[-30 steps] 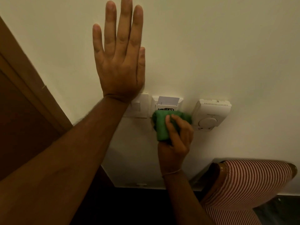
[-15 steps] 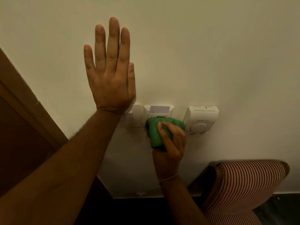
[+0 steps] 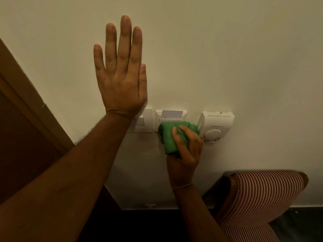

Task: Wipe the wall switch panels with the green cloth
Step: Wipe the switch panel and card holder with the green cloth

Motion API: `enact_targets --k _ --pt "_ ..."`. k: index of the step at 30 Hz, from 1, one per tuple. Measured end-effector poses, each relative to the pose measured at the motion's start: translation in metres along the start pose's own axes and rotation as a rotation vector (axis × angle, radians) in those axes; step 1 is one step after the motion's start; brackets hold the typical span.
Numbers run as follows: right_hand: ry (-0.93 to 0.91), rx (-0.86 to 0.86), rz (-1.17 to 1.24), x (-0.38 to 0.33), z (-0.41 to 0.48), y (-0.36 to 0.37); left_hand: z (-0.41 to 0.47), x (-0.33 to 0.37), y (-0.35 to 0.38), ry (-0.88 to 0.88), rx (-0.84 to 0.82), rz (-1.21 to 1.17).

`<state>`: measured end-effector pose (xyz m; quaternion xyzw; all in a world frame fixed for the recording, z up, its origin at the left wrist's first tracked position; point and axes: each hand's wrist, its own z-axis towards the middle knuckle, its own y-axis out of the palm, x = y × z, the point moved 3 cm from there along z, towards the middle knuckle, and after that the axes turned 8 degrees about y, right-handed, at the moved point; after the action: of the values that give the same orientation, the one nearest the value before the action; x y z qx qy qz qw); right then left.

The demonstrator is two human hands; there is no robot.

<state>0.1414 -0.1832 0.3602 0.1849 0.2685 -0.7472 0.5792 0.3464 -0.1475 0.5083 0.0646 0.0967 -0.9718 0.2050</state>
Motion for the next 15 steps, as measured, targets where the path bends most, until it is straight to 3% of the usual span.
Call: enact_targets --k 10,15 --pt "-0.346 -0.238 -0.127 0.009 -0.018 0.027 -0.001 0.001 -0.005 -0.025 -0.044 -0.030" --pt "-0.238 -0.176 -0.120 0.024 -0.012 0.016 0.000 0.003 -0.006 -0.037 -0.054 -0.056"
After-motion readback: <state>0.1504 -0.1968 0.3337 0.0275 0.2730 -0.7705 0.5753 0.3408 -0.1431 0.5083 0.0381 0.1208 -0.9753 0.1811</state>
